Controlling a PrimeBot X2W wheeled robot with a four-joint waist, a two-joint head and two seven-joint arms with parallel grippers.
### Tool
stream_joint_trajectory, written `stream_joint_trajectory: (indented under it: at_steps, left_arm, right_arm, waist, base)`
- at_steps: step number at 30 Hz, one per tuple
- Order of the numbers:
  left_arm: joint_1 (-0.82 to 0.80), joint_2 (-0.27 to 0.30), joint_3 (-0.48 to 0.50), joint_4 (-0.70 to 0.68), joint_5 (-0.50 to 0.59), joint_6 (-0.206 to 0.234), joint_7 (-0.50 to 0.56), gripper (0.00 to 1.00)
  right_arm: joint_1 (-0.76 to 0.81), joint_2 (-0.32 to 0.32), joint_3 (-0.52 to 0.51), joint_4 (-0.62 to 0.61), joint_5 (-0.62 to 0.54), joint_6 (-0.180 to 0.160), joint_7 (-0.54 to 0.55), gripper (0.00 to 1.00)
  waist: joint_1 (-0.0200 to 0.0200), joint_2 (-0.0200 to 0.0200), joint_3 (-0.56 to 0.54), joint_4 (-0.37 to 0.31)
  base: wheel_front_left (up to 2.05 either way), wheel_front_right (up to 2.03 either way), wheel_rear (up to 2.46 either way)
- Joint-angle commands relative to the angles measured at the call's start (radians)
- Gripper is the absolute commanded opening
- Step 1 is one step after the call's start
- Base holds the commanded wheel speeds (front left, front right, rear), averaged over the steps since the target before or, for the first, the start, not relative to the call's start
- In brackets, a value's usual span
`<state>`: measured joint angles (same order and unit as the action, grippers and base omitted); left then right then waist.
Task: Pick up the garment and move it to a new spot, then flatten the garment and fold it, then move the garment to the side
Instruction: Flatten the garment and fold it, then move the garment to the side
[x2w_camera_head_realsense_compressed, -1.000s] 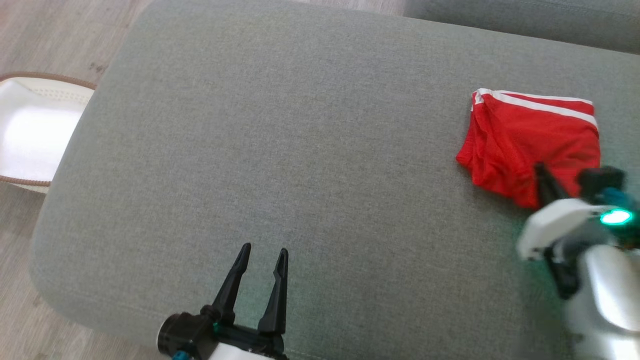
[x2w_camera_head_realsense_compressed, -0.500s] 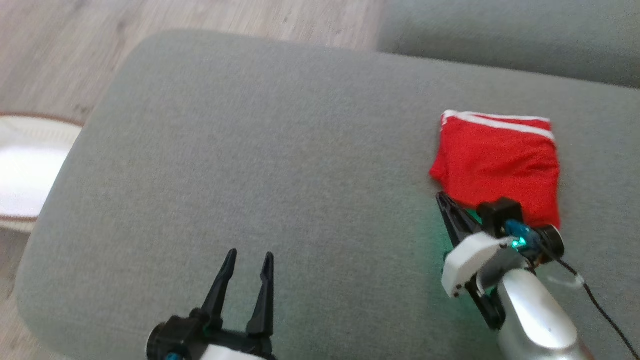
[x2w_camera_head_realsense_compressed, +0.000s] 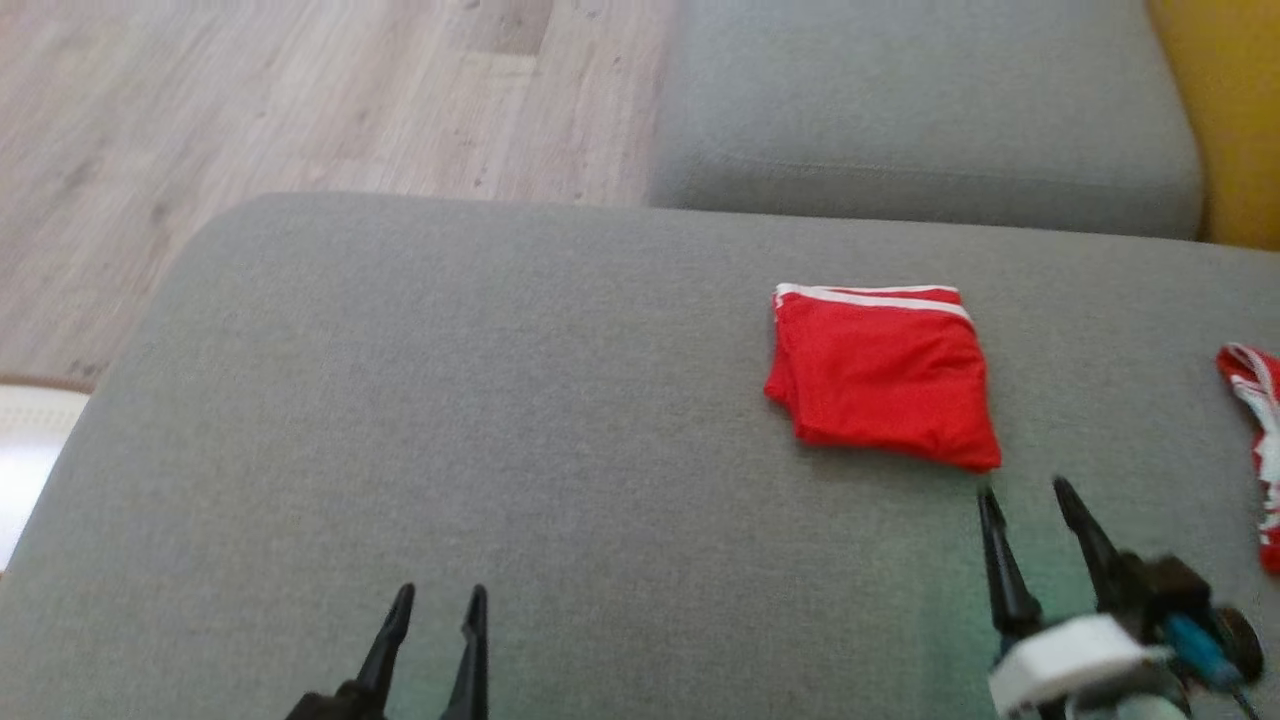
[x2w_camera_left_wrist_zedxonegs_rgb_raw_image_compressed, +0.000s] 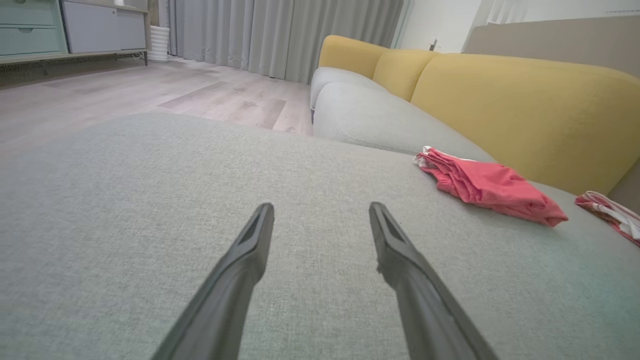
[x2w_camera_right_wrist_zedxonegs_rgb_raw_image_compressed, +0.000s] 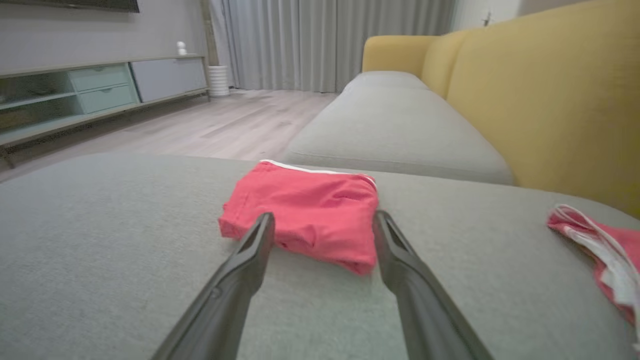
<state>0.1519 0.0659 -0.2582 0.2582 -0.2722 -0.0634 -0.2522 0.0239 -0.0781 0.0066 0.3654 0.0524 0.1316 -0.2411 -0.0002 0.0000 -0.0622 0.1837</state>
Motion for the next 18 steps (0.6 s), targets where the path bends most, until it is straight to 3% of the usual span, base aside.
stream_joint_trajectory:
  at_steps: [1,9,18]
  left_arm:
    - [-0.021,0.001,0.038,-0.023,0.004,-0.005,-0.01,1.0]
    - [0.001,0.004,0.075,0.031,0.017,-0.025,-0.01,1.0]
    - [0.004,0.004,0.11,0.046,0.034,-0.039,-0.01,1.0]
  right_arm:
    - [-0.018,-0.016,0.019,-0.035,0.005,-0.001,-0.016,1.0]
    - [0.107,-0.016,-0.034,-0.074,0.052,-0.001,-0.02,1.0]
    - [0.125,-0.003,-0.061,-0.078,0.06,-0.001,-0.02,1.0]
  waist:
    - [0.0002,0.0,-0.011,-0.011]
    - [0.0002,0.0,-0.029,-0.037]
    - [0.0002,0.0,-0.031,-0.046]
  base:
    - [0.0,0.0,0.0]
    - [0.0,0.0,0.0]
    - [0.0,0.0,0.0]
